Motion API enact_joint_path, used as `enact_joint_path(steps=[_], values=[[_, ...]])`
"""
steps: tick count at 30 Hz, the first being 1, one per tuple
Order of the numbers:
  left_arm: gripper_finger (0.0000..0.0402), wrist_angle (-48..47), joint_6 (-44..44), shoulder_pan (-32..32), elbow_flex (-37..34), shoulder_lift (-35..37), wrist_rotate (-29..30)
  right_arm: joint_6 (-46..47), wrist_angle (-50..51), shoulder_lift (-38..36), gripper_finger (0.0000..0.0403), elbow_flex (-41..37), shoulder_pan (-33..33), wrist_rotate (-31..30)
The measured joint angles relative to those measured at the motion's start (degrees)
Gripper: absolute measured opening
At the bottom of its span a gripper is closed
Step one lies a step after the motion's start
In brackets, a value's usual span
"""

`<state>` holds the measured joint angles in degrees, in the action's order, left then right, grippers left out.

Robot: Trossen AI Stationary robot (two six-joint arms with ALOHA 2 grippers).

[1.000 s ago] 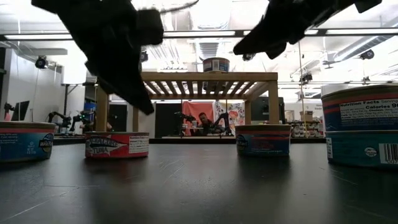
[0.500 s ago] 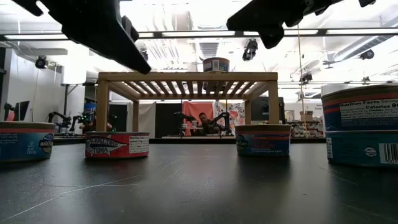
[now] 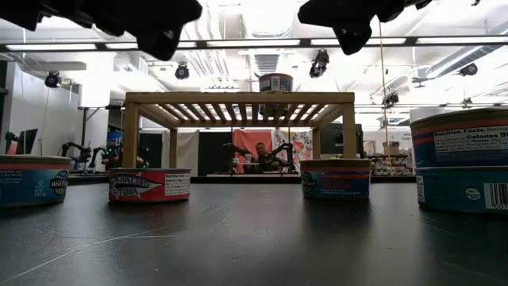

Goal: Stack canned seafood by type on shelf
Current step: Put the red tuna can on the shelf

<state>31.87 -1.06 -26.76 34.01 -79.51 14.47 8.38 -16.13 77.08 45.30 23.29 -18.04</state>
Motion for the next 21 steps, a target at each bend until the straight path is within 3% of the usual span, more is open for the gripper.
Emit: enact_joint_path(steps=[6, 9, 16, 21], values=[[0.0000, -1.1, -4.0, -0.1, -2.4, 4.7, 5.8, -2.1, -6.0, 4.5, 0.0013, 0.2, -0.3, -0.1], [0.0000, -7.1, -15.0, -0.1, -2.5, 6.5, 5.9, -2.8, -6.9, 7.6, 0.0013, 0.9, -1.1, 0.0], [0.0000, -32.6, -48.1, -0.7, -0.9, 10.1, 5.5, 1.2, -6.7, 13.3, 0.0013, 3.6, -3.6, 0.9], [0.0000, -43.9, -57.0, -1.1, -0.8, 9.8, 5.4, 0.8, -6.6, 16.5, 0.0013, 5.3, -4.8, 5.7]])
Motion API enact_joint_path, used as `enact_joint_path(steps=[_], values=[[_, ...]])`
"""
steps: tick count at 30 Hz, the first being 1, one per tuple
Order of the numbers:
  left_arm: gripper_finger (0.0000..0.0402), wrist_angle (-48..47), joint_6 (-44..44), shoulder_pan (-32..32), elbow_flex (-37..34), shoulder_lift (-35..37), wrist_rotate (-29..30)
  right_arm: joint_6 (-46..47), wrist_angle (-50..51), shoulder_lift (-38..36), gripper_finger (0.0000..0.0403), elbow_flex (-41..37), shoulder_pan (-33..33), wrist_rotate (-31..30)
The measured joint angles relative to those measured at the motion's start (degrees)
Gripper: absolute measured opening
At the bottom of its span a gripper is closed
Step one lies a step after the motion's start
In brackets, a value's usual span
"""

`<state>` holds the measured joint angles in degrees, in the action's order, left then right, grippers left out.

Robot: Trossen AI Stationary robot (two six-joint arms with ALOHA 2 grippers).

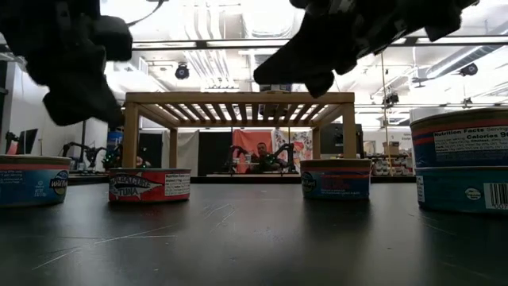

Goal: Stack canned seafood by type on shelf
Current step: Put the red tuna can on the shelf

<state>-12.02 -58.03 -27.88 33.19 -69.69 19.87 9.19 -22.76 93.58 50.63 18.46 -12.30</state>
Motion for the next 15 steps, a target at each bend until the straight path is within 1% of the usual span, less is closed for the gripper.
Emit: enact_joint_path(steps=[4, 9, 11, 13, 15], values=[[0.0000, 0.0, -0.9, 0.2, -0.7, -0.9, 1.3, -0.5, -0.1, 2.9, 0.0013, 2.2, -0.5, 0.4], [0.0000, 1.5, -0.9, 0.7, -0.6, -2.4, 8.3, -2.6, -0.6, 8.6, 0.0013, 6.8, -1.6, 0.5], [0.0000, 3.8, -0.9, 1.3, -0.5, -3.1, 8.5, -3.9, 0.4, 10.7, 0.0013, 8.8, -2.0, 0.1], [0.0000, 3.3, -1.0, 1.4, -0.7, -3.2, 8.7, -4.3, -0.8, 13.3, 0.0013, 11.7, -2.5, 0.0], [0.0000, 4.7, -1.0, 1.7, -0.6, -3.8, 9.6, -4.8, 1.2, 15.0, 0.0013, 13.6, -3.0, 0.1]])
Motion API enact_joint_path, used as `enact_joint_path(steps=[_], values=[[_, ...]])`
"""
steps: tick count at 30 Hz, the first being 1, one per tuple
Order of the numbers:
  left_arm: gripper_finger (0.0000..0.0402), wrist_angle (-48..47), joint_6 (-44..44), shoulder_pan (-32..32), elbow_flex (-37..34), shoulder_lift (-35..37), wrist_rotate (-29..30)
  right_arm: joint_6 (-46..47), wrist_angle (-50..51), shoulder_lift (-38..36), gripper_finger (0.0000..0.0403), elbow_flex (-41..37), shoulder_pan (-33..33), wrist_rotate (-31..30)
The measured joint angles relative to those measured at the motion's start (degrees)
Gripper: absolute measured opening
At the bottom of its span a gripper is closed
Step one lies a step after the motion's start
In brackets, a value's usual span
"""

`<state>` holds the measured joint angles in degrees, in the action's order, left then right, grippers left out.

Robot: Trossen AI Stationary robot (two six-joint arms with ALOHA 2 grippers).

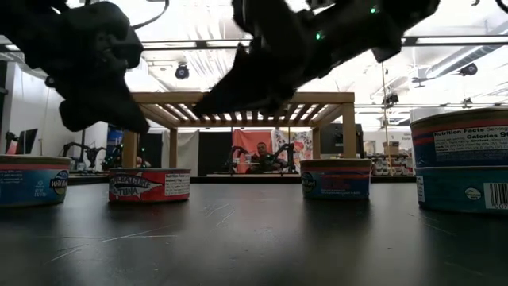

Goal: Stack canned seafood by type on shelf
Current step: Put the red tuna can on the shelf

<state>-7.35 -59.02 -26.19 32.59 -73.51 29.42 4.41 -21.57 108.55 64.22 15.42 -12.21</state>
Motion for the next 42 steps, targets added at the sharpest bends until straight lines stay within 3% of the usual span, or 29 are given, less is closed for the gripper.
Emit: enact_joint_path(steps=[9, 15, 31, 42], values=[[0.0000, 1.2, -0.1, 1.2, -0.2, -3.7, 1.7, 0.1, 7.5, 6.7, 0.0013, 8.1, -2.2, 0.0], [0.0002, 4.4, -2.6, 2.7, 1.7, -7.8, 0.8, -0.6, 7.2, 6.4, 0.0013, 7.3, -2.6, 0.1], [0.0113, -2.6, 0.2, 3.0, 9.3, -12.1, 1.3, -1.5, 8.0, 6.0, 0.0013, 7.1, -2.7, 0.2], [0.0124, -6.1, -1.5, 2.8, 8.1, -10.8, 1.5, -2.0, 4.9, 6.0, 0.0013, 6.7, -2.7, 0.2]])
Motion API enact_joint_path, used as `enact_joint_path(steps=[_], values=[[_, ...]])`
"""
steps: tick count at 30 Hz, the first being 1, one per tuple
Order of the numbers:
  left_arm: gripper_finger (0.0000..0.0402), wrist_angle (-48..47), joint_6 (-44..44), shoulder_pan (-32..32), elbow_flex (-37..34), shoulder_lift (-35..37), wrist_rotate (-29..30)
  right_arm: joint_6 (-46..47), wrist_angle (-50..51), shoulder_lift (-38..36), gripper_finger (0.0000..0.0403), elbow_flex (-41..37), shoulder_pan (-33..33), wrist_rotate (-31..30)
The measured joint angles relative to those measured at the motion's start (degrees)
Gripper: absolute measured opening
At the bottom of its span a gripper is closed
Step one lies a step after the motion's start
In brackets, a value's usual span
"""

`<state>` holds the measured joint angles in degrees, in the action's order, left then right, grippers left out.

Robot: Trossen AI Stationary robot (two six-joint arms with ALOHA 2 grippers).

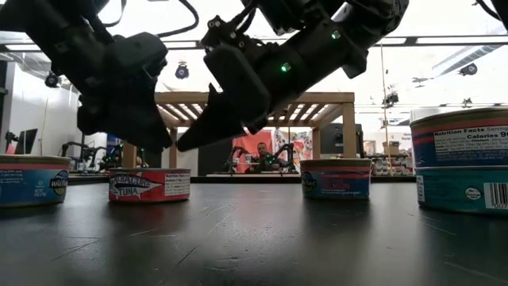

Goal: Stack canned seafood by type on shelf
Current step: Put the red tuna can on the shelf

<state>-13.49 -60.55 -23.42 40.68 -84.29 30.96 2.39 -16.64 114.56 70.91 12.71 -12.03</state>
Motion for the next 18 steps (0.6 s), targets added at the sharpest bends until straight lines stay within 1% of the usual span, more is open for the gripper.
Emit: enact_joint_path(steps=[6, 10, 14, 18], values=[[0.0124, -1.4, -0.6, -0.3, -0.2, 1.2, -1.1, -2.0, -4.7, 1.4, 0.0013, -0.1, 0.0, 0.0], [0.0124, -1.6, -0.7, -0.9, -0.2, 1.7, -3.5, -1.5, -4.7, 2.5, 0.0013, -0.1, -0.1, -0.1], [0.0124, -3.6, -2.5, -1.0, -0.2, 1.7, -3.9, -0.9, -4.9, 3.5, 0.0013, -0.1, -0.1, -1.6], [0.0124, -4.9, -4.6, -1.0, -0.3, 1.7, -4.1, 0.1, -4.9, 4.5, 0.0013, -0.1, -0.3, -1.7]])
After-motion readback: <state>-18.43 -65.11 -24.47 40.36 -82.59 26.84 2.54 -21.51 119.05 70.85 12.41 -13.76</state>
